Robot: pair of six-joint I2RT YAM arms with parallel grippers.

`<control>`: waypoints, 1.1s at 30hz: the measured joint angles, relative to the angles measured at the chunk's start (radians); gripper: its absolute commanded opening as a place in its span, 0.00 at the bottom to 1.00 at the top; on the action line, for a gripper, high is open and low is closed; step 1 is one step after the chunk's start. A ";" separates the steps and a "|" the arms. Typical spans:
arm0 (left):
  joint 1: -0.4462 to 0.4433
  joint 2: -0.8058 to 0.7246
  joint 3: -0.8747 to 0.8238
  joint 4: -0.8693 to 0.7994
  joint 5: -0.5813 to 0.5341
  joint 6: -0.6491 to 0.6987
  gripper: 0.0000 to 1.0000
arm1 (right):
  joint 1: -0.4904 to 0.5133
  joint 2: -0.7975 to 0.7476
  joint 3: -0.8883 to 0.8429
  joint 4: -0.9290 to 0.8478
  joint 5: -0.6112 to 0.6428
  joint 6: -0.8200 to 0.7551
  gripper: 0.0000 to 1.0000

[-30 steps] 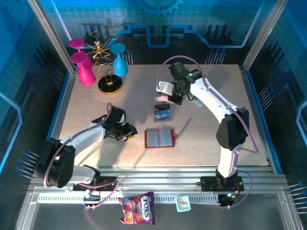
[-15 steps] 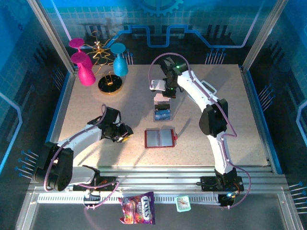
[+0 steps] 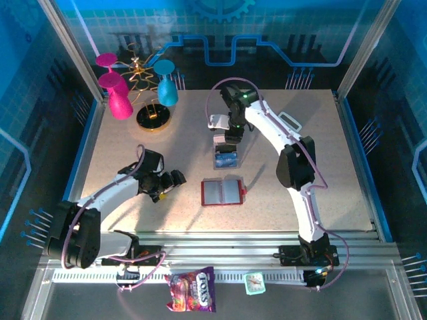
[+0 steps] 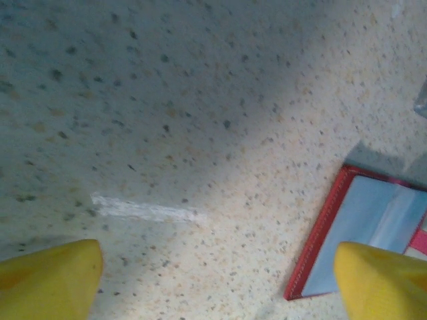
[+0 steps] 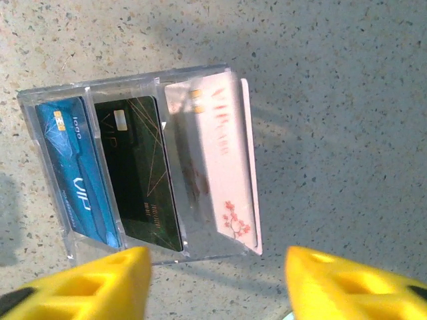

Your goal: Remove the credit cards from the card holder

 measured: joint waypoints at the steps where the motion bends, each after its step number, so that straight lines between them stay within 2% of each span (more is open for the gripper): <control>1: 0.003 0.001 0.004 -0.010 -0.020 0.010 0.99 | -0.004 -0.031 -0.048 0.025 -0.001 0.018 0.98; 7: 0.008 0.020 0.087 -0.043 -0.201 0.063 0.98 | -0.086 -0.355 -0.477 0.293 -0.026 0.196 1.00; 12: 0.012 0.021 0.108 0.010 -0.413 0.131 0.98 | -0.249 -0.635 -0.888 0.618 -0.029 0.470 1.00; 17: 0.019 0.018 0.100 0.142 -0.565 0.262 0.99 | -0.450 -0.784 -1.287 0.967 -0.041 0.731 1.00; 21: 0.034 0.016 0.069 0.309 -0.637 0.391 0.99 | -0.512 -0.807 -1.563 1.268 -0.043 0.862 1.00; 24: 0.053 0.016 0.006 0.494 -0.653 0.486 0.99 | -0.530 -0.792 -1.682 1.471 -0.051 0.930 1.00; 28: 0.118 0.057 -0.100 0.732 -0.608 0.563 0.99 | -0.517 -0.765 -1.725 1.669 -0.069 0.946 1.00; 33: 0.200 0.146 -0.168 0.946 -0.483 0.631 0.99 | -0.417 -0.710 -1.794 1.925 -0.033 0.908 1.00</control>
